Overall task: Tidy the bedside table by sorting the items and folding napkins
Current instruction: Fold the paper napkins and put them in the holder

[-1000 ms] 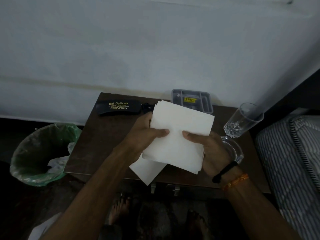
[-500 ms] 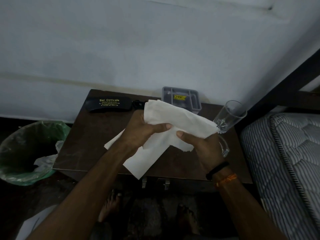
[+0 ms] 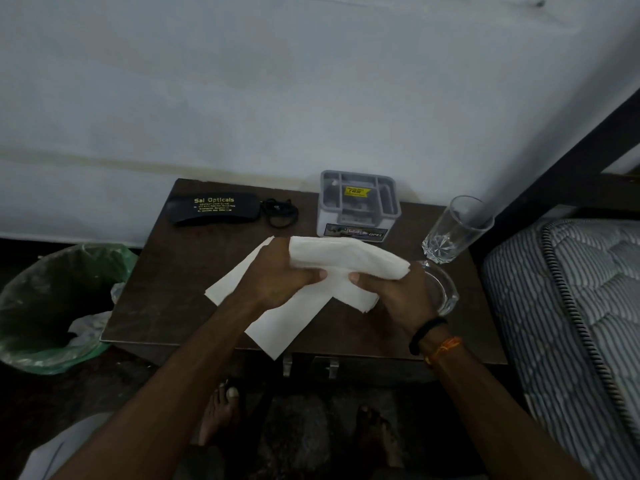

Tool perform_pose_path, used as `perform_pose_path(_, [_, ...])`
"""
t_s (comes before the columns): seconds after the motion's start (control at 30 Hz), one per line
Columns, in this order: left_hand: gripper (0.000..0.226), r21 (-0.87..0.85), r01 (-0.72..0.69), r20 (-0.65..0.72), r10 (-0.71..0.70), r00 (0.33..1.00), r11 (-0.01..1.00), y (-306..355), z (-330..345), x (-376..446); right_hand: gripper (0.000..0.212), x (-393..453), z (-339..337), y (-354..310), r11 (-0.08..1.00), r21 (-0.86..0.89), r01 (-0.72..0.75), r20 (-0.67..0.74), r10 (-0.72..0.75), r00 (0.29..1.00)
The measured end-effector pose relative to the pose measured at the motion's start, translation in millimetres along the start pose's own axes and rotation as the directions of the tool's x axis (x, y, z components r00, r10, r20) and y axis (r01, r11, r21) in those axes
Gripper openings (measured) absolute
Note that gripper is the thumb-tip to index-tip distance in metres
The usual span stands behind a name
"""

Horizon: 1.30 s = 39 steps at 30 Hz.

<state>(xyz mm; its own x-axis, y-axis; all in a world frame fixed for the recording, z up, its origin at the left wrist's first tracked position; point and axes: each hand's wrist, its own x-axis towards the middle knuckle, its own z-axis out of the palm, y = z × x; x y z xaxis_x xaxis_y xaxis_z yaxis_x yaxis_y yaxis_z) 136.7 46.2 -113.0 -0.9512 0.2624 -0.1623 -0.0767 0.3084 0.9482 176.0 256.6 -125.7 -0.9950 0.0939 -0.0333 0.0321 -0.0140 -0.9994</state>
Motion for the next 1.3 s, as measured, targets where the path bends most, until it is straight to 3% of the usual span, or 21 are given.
perform_pose_path(0.17, [0.040, -0.111, -0.042, 0.020, 0.044, 0.999, 0.993, 10.7, -3.2, -3.2, 0.041, 4.1, 1.8, -7.4, 0.999, 0.044, 0.032, 0.033, -0.033, 0.999])
perform_pose_path(0.3, [0.038, -0.201, -0.009, 0.028, 0.015, 1.000, 0.980, 18.1, -8.0, -1.9, 0.033, 2.9, -1.4, -16.7, 0.977, 0.190, -0.100, 0.102, 0.082, 0.991])
perform_pose_path(0.43, [0.046, -0.244, 0.034, 0.014, -0.031, 0.999, 0.969, 23.2, -8.8, -2.7, 0.042, 3.1, 0.7, -24.0, 0.925, 0.275, -0.262, 0.221, 0.204, 0.954])
perform_pose_path(0.6, [0.047, -0.284, 0.060, -0.012, -0.066, 0.998, 0.957, 25.2, -11.0, -2.1, 0.051, 5.5, 5.4, -29.7, 0.902, 0.296, -0.315, 0.261, 0.241, 0.935])
perform_pose_path(0.9, [0.045, -0.358, 0.065, -0.010, -0.074, 0.997, 0.931, 28.4, -11.8, -5.0, 0.048, 8.3, 7.8, -34.1, 0.844, 0.352, -0.405, 0.306, 0.306, 0.902])
perform_pose_path(1.07, [0.047, -0.357, 0.070, -0.003, -0.076, 0.997, 0.932, 28.4, -6.6, -6.6, 0.052, 5.4, 18.2, -31.1, 0.831, 0.405, -0.381, 0.381, 0.226, 0.897])
perform_pose_path(1.3, [0.041, -0.497, 0.126, 0.123, -0.074, 0.990, 0.859, 26.3, -14.1, -5.8, 0.053, 8.2, 17.4, -31.9, 0.874, 0.382, -0.299, 0.308, 0.184, 0.933])
